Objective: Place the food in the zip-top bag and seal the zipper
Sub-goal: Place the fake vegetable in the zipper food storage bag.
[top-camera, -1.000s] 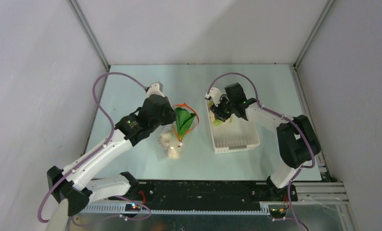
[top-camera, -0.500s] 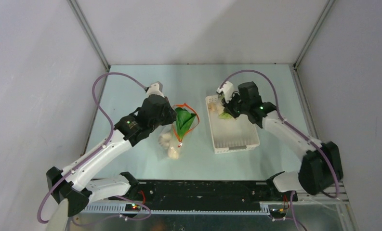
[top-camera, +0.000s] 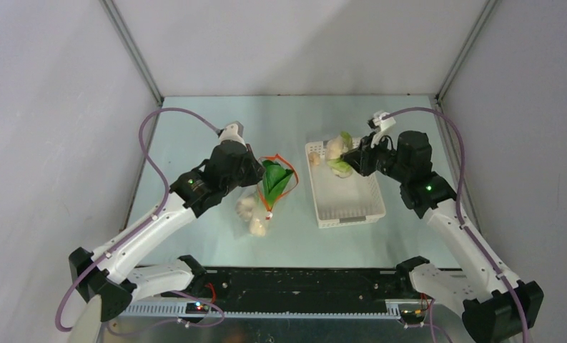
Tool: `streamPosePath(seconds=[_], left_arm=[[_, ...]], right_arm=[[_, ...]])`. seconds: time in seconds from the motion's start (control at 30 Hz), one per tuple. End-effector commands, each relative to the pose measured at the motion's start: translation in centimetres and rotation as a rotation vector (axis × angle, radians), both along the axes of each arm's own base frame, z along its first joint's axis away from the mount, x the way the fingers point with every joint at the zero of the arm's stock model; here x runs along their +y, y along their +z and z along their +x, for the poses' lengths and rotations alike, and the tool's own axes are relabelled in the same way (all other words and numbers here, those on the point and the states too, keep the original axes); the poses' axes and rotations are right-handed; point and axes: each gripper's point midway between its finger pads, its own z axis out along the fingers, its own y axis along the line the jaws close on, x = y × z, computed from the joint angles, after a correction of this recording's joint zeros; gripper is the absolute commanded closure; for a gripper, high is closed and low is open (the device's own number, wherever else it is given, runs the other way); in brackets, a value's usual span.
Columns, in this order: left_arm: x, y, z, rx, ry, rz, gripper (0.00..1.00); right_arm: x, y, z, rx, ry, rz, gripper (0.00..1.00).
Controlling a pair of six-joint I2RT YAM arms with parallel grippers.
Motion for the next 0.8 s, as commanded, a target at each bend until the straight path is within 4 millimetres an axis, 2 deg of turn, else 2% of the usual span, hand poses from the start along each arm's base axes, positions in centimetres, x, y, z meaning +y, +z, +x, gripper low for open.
streamPosePath(seconds=[0.0,0.13,0.3,0.43,0.57,0.6,0.63,0.77], left_arm=[[-1.0,2.4,0.6,-0.046,-0.018,-0.065,1.0],[-1.0,2.7,0.5,-0.044,-0.012,-0.075,1.0],[-0.7,3.1,0.3,-0.047,0.0,-0.091,1.0],[-0.7,3.3,0.0,-0.043,-0.001,-0.109,1.0],[-0.8,3.5,-0.3,-0.04,-0.003,-0.125,1.0],[-0.7,3.5,-0.4,-0.039,-0.002,-0.128,1.0],[-0.7,3.5,-0.4,-0.037,-0.001,-0.131,1.0],[-0.9,3.5,-0.6,-0.034,-0.005,-0.148,1.0]], right_arm=[[3.6,7.0,-2.9,-0.073,0.153,0.312,1.0],[6.8,9.2,-4.8,-0.05,0.249,0.469,1.0],[10.6,9.4,-5.2,0.01,0.24,0.576,1.0],[13.0,8.0,-5.3,0.069,0.218,0.66,1.0],[14.9,5.0,-4.5,0.09,0.143,0.623,1.0],[15.3,4.1,-4.2,0.103,0.125,0.608,0.89],[15.6,3.6,-4.3,0.113,0.11,0.604,0.99],[16.9,1.8,-4.3,0.14,0.094,0.58,1.0]])
